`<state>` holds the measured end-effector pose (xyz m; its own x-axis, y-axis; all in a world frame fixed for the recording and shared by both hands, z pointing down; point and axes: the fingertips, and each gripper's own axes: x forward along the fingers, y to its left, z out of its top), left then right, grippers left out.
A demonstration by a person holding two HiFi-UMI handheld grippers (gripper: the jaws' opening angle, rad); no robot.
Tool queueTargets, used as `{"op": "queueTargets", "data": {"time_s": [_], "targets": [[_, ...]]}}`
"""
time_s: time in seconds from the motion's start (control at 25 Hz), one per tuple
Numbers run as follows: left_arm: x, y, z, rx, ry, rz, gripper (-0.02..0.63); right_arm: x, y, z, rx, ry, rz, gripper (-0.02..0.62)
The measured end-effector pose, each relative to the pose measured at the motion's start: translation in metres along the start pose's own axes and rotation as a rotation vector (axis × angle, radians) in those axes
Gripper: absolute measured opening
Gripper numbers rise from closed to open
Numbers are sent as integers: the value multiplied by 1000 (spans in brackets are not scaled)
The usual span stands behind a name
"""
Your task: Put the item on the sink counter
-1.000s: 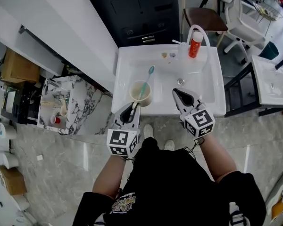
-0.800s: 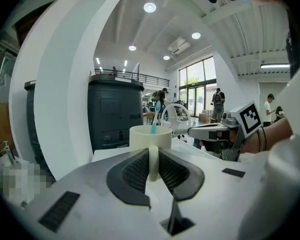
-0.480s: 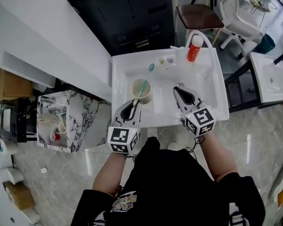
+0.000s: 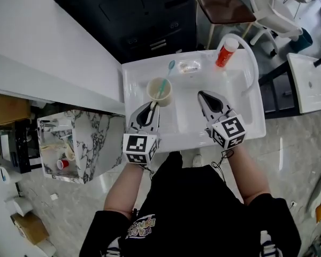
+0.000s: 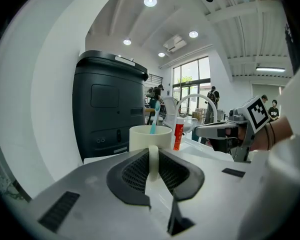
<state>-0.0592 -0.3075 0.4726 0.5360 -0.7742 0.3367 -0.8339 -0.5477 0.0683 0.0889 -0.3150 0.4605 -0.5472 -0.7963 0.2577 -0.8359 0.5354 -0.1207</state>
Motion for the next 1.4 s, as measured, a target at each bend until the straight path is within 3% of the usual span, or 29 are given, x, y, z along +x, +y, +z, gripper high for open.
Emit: {"op": "queueTargets", "data": {"time_s": [0.76,1.4], "targets": [[100,70,-33,-16,-31,12,44,37,-30,-34,65,83,-78,54],[156,97,-77,-28,12,50,46,34,-44,-56,103,134,-131,54]]}}
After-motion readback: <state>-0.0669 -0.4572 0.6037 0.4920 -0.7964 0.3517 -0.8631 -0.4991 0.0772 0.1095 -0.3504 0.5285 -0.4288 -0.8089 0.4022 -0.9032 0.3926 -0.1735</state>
